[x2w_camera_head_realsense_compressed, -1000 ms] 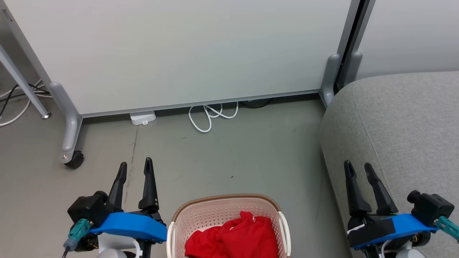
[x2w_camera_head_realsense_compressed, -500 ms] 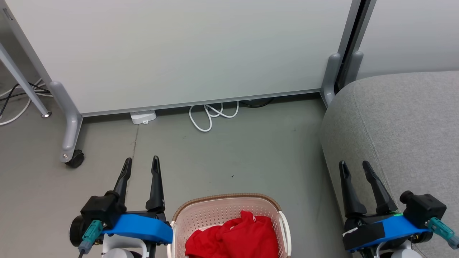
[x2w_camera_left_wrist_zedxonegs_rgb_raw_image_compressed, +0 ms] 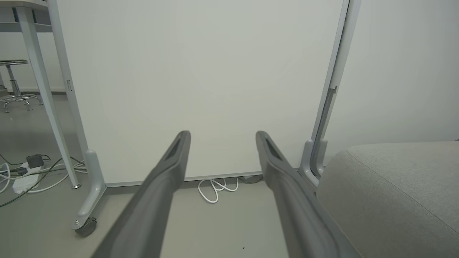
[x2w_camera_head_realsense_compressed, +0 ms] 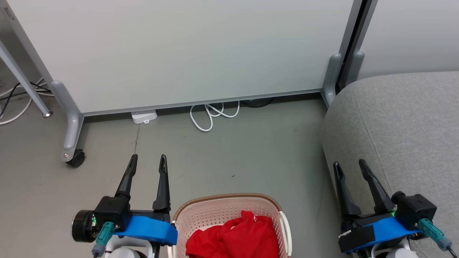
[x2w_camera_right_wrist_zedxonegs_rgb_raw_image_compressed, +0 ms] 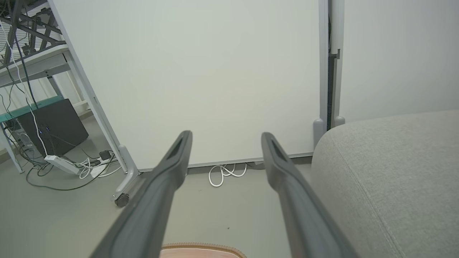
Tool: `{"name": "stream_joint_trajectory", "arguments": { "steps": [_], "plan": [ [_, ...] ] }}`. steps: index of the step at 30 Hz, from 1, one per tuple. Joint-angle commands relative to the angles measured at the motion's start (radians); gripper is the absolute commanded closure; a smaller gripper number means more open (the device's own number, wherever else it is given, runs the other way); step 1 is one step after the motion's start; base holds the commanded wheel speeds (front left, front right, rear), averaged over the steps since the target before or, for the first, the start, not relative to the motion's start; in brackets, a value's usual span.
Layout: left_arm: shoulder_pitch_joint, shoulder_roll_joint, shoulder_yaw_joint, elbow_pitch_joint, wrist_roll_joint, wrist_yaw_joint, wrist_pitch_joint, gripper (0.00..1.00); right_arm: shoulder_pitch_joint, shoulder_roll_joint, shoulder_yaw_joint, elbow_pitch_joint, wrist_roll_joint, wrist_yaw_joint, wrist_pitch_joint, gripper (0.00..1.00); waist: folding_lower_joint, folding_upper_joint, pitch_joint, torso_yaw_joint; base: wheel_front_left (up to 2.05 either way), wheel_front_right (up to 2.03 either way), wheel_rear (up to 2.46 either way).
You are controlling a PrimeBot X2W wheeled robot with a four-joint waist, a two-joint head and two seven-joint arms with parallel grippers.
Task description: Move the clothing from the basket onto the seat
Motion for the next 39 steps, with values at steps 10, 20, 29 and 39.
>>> {"name": "stream_joint_trajectory", "arguments": {
  "steps": [10,20,29,39],
  "plan": [
    [-0.015,0.0,-0.013,-0.008,0.088,0.003,-0.024,0.0,-0.012,-0.007,0.011,0.001,-0.083,0.002,-0.025,0.0,0.0,0.0,-0.001,0.001,0.0,0.0,0.0],
    [-0.018,-0.003,-0.018,-0.01,0.149,0.0,-0.04,0.0,-0.013,-0.007,0.017,0.003,-0.137,0.002,-0.04,0.0,0.0,0.0,0.002,0.004,0.0,0.0,0.0],
    [-0.014,-0.005,-0.011,-0.008,0.149,-0.002,-0.04,0.0,-0.012,-0.007,0.018,0.009,-0.129,0.002,-0.04,0.0,0.0,0.0,0.002,0.001,0.0,0.0,0.0],
    [-0.027,-0.001,-0.008,-0.004,0.152,-0.023,-0.04,0.0,-0.023,-0.007,0.024,0.005,-0.125,0.002,-0.04,0.0,0.0,0.0,0.023,-0.015,0.0,0.0,0.0]
  ]
}}
